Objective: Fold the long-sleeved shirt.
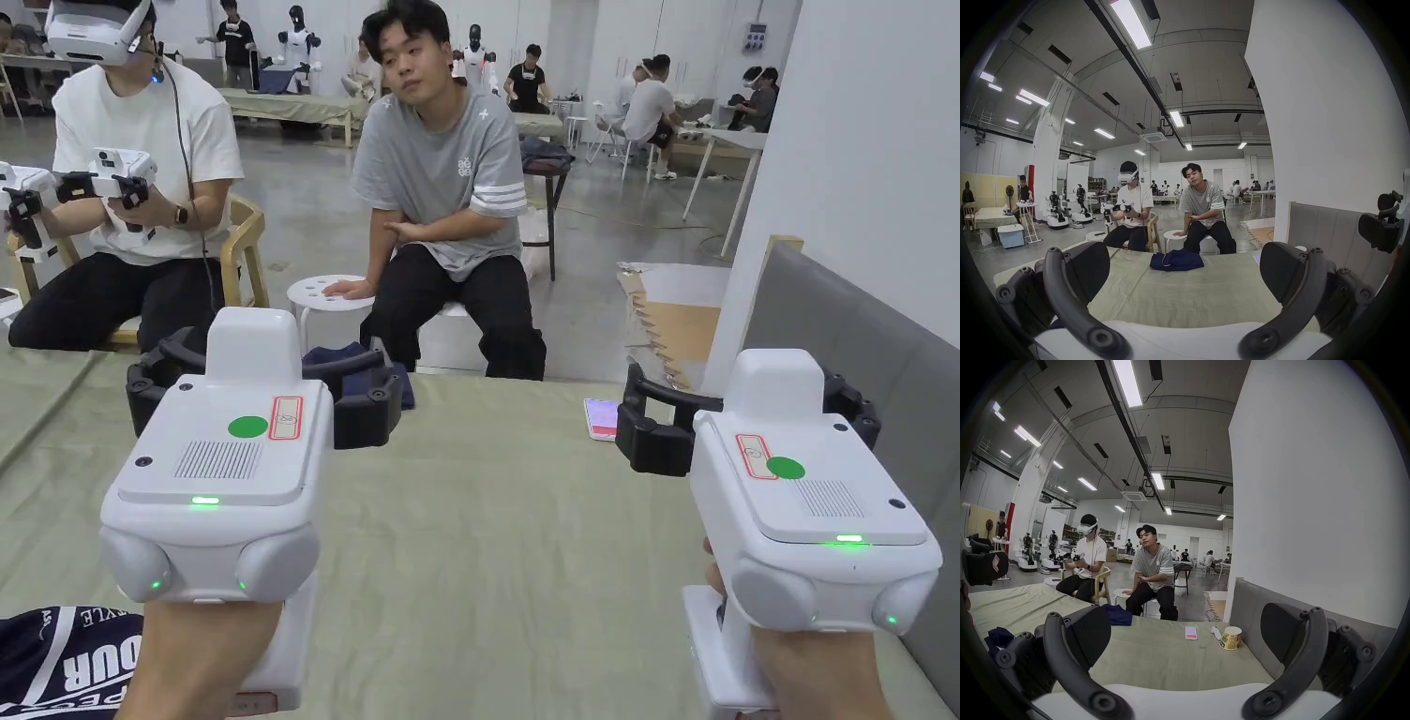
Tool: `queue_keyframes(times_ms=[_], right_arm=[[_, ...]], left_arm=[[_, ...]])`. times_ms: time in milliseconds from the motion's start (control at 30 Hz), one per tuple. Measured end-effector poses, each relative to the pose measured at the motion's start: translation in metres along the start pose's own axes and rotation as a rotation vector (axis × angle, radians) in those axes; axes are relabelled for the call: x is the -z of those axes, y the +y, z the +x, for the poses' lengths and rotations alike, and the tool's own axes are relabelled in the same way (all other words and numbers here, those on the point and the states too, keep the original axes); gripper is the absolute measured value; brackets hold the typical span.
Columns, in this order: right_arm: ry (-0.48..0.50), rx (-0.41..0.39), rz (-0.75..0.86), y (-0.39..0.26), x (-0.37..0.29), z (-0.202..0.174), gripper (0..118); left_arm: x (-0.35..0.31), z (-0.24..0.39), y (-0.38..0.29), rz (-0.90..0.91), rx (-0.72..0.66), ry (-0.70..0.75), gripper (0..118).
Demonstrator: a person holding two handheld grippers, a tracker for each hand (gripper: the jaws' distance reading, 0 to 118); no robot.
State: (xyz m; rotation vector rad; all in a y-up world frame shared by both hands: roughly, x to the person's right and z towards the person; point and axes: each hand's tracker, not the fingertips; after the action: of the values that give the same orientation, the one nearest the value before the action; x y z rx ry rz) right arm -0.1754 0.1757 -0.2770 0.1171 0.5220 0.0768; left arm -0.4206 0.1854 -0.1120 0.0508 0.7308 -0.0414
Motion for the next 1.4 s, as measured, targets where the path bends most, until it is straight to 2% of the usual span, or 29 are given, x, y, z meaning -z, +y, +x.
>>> queue_keyframes(times_ms=[433, 1133, 1200, 1233, 1267, 1300, 1333, 1367, 1400], right_arm=[[0.007, -0.019, 0.009, 0.003, -0.001, -0.003, 118], [-0.006, -0.005, 0.01, 0.004, -0.002, -0.002, 118], [0.002, -0.008, 0.013, 0.004, -0.004, -0.003, 118], [0.005, -0.012, 0.017, 0.004, -0.006, -0.003, 116], [0.015, -0.016, 0.023, 0.004, -0.007, -0.003, 104], [0.025, -0.024, 0.035, 0.004, -0.01, -0.004, 74], [0.03, -0.029, 0.035, 0.004, -0.01, -0.006, 18], [0.037, -0.035, 0.025, 0.004, -0.009, -0.006, 0], [0.04, -0.042, -0.011, 0.005, -0.008, -0.006, 0]], left_arm=[[0.001, 0.001, 0.001, 0.009, 0.01, 0.001, 111], [0.0, 0.004, 0.002, 0.019, 0.027, 0.002, 111], [0.0, 0.005, 0.002, 0.019, 0.025, 0.003, 110], [-0.001, 0.004, 0.002, 0.018, 0.024, 0.0, 106], [-0.003, 0.004, 0.002, 0.022, 0.023, -0.012, 94], [-0.005, 0.005, 0.002, 0.03, 0.027, -0.026, 75], [-0.006, 0.007, 0.002, 0.029, 0.037, -0.021, 36], [-0.005, 0.009, 0.002, 0.025, 0.055, -0.002, 11], [-0.004, 0.011, 0.0, 0.023, 0.073, 0.033, 6]])
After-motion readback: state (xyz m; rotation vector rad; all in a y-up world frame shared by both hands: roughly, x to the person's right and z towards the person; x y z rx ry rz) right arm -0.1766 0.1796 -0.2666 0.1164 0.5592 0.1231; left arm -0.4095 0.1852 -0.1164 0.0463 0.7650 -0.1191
